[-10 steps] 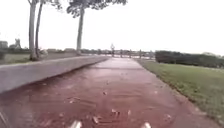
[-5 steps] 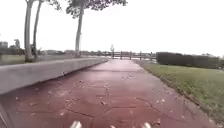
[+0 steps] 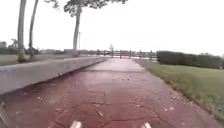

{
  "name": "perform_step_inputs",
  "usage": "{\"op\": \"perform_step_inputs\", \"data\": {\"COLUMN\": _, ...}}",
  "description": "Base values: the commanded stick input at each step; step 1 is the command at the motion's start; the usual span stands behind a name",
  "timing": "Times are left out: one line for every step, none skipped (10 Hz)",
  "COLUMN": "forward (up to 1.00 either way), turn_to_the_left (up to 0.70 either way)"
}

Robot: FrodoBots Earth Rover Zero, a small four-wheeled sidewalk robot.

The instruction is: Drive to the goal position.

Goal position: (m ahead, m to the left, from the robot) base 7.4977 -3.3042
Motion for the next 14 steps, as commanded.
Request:
{"op": "perform_step_inputs", "data": {"forward": 0.5, "turn_to_the_left": 0.0}}
{"op": "perform_step_inputs", "data": {"forward": 0.5, "turn_to_the_left": 0.0}}
{"op": "perform_step_inputs", "data": {"forward": 0.5, "turn_to_the_left": 0.0}}
{"op": "perform_step_inputs", "data": {"forward": 0.5, "turn_to_the_left": 0.0}}
{"op": "perform_step_inputs", "data": {"forward": 0.5, "turn_to_the_left": 0.0}}
{"op": "perform_step_inputs", "data": {"forward": 0.5, "turn_to_the_left": 0.0}}
{"op": "perform_step_inputs", "data": {"forward": 0.5, "turn_to_the_left": 0.0}}
{"op": "perform_step_inputs", "data": {"forward": 0.5, "turn_to_the_left": 0.0}}
{"op": "perform_step_inputs", "data": {"forward": 0.5, "turn_to_the_left": 0.0}}
{"op": "perform_step_inputs", "data": {"forward": 0.5, "turn_to_the_left": 0.0}}
{"op": "perform_step_inputs", "data": {"forward": 0.5, "turn_to_the_left": 0.0}}
{"op": "perform_step_inputs", "data": {"forward": 0.5, "turn_to_the_left": 0.0}}
{"op": "perform_step_inputs", "data": {"forward": 0.5, "turn_to_the_left": 0.0}}
{"op": "perform_step_inputs", "data": {"forward": 0.5, "turn_to_the_left": 0.0}}
